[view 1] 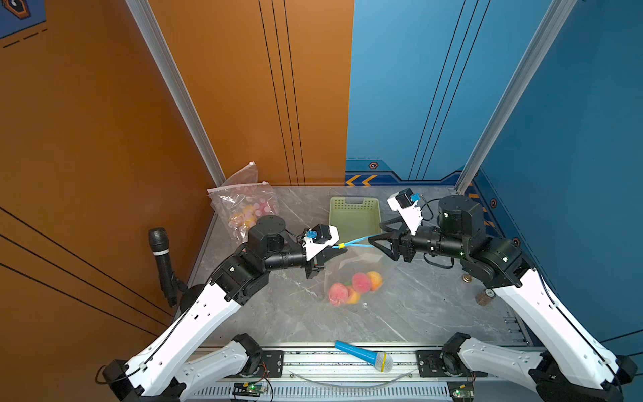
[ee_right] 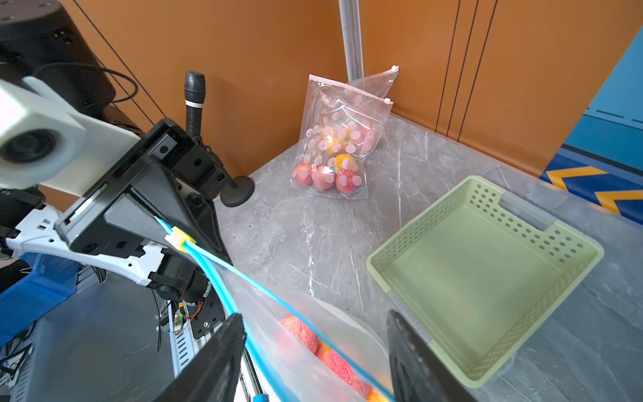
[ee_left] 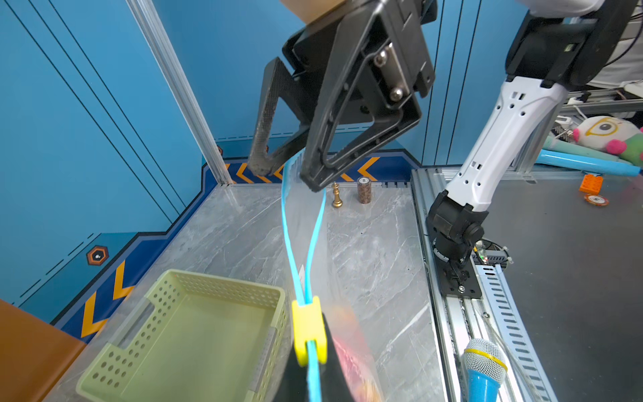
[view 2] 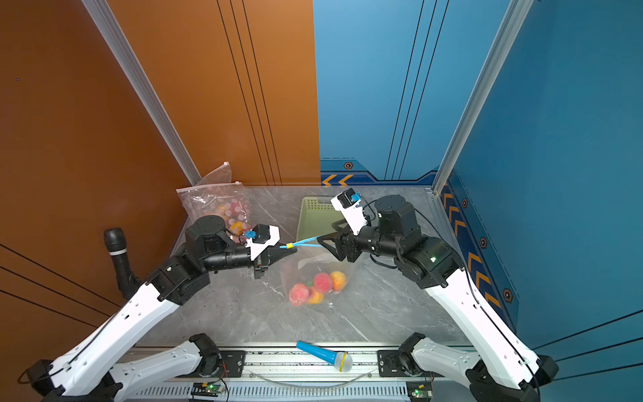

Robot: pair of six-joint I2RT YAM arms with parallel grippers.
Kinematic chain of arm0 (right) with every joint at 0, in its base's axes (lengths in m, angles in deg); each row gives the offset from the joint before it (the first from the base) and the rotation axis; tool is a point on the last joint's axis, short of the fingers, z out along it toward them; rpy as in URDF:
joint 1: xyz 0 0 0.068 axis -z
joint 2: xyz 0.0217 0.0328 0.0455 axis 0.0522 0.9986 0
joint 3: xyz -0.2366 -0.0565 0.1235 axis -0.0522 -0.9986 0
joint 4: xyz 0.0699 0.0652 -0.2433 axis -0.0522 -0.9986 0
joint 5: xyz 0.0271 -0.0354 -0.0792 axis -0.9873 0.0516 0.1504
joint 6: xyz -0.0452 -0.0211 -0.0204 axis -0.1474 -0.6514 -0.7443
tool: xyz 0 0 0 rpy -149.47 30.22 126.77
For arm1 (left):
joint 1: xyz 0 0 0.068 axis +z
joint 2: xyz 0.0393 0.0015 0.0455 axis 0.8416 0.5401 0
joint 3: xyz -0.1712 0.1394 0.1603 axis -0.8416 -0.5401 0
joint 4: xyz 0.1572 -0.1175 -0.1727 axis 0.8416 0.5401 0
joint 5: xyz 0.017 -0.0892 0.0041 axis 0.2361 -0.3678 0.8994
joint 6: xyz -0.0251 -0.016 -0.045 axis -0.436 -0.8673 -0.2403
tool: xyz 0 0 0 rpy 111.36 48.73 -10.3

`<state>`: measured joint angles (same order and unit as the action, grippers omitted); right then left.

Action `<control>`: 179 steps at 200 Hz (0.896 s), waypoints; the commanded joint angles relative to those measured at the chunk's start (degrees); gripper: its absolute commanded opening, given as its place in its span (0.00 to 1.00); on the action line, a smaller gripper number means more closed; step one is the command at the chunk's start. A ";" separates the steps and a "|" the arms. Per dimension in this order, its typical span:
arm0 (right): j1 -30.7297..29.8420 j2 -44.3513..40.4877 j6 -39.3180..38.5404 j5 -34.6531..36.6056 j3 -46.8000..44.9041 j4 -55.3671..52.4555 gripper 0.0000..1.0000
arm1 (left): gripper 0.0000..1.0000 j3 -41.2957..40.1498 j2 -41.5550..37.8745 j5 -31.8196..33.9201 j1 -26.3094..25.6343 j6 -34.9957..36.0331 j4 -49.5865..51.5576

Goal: Place the peach in a zip-top bag and seal the zipper
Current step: Adjust the zipper food storage bag at the center of the board.

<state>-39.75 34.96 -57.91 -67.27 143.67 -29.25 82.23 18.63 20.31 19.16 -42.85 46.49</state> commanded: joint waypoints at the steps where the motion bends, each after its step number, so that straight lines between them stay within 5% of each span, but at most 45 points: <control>1: -0.49 0.45 -2.36 -3.79 0.92 1.62 0.66 | 0.00 -4.60 1.47 -0.14 0.62 0.11 -2.60; 30: -1.72 2.38 -5.12 -4.63 1.59 -0.17 0.66 | 0.00 -9.96 4.69 2.07 2.41 0.34 -7.23; 60: -3.06 6.43 -9.90 -6.58 3.61 -3.20 0.62 | 0.00 -12.39 5.69 -2.74 6.44 -3.53 -12.12; 179: -8.07 18.11 -21.60 -10.26 9.41 -6.27 0.46 | 0.00 -11.62 0.51 -7.87 8.13 -2.67 -8.99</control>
<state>-47.59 52.07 -76.57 -75.60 150.56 -33.49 69.53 19.68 15.07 26.68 -45.34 37.48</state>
